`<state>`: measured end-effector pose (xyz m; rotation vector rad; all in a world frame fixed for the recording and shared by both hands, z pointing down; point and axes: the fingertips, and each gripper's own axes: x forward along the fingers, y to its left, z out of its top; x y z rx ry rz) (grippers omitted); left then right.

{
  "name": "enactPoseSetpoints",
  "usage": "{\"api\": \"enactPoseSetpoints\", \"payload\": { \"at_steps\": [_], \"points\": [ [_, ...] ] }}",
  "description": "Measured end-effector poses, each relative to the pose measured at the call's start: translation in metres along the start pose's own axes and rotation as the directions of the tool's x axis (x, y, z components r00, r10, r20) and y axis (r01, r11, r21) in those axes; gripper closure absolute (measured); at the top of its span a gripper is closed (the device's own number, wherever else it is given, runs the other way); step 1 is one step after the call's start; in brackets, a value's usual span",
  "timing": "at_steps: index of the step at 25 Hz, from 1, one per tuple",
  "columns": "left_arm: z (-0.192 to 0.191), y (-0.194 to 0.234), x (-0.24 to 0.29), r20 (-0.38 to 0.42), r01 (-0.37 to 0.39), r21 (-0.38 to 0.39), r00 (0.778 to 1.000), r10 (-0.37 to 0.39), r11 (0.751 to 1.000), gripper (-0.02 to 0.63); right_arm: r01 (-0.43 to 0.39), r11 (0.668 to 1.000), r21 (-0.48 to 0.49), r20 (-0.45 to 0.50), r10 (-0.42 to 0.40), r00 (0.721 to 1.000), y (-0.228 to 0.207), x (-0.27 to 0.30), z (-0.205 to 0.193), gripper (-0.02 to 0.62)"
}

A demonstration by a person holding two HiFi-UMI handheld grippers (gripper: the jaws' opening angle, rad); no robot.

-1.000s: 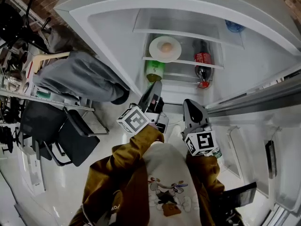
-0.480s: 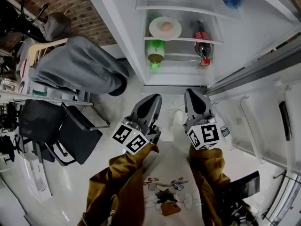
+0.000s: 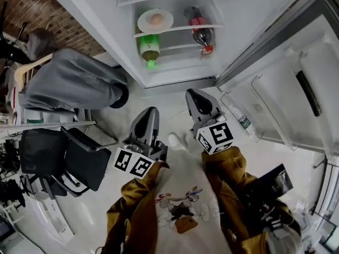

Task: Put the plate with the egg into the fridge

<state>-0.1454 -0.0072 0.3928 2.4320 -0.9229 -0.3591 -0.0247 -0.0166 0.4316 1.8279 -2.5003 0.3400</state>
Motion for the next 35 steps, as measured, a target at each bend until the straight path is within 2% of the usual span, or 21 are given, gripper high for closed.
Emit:
{"api": "enactPoseSetpoints", "payload": {
  "at_steps": [4, 7, 11, 17, 35],
  "points": [
    [0.006, -0.003, 0.007, 0.032, -0.041, 0.007, 0.999, 0.04, 0.999, 0.6, -0.025, 1.0, -0.009, 0.029, 0.025, 0.999, -0.009, 0.003, 0.019, 0.589],
    [-0.004, -0.018, 0.013, 0.011, -0.032, 0.036, 0.999, 0.031, 0.999, 0.6, -0.04, 0.999, -0.029, 0.049, 0.042, 0.998, -0.015, -0.011, 0.029, 0.589],
    [-0.024, -0.035, 0.031, -0.03, 0.001, 0.022, 1.0, 0.0, 1.0, 0.6, -0.026, 0.999, -0.03, 0.03, 0.027, 0.999, -0.031, -0.027, 0.026, 0.589],
    [-0.035, -0.055, 0.042, -0.052, 0.032, 0.024, 0.998, -0.031, 0.999, 0.6, -0.059, 0.998, -0.037, 0.043, 0.06, 0.997, -0.035, -0.03, 0.03, 0.589],
    [-0.047, -0.075, 0.022, -0.082, 0.033, 0.017, 0.996, -0.031, 0.999, 0.6, -0.041, 0.999, -0.013, 0.042, 0.042, 0.998, -0.027, -0.062, 0.024, 0.589]
  ]
}}
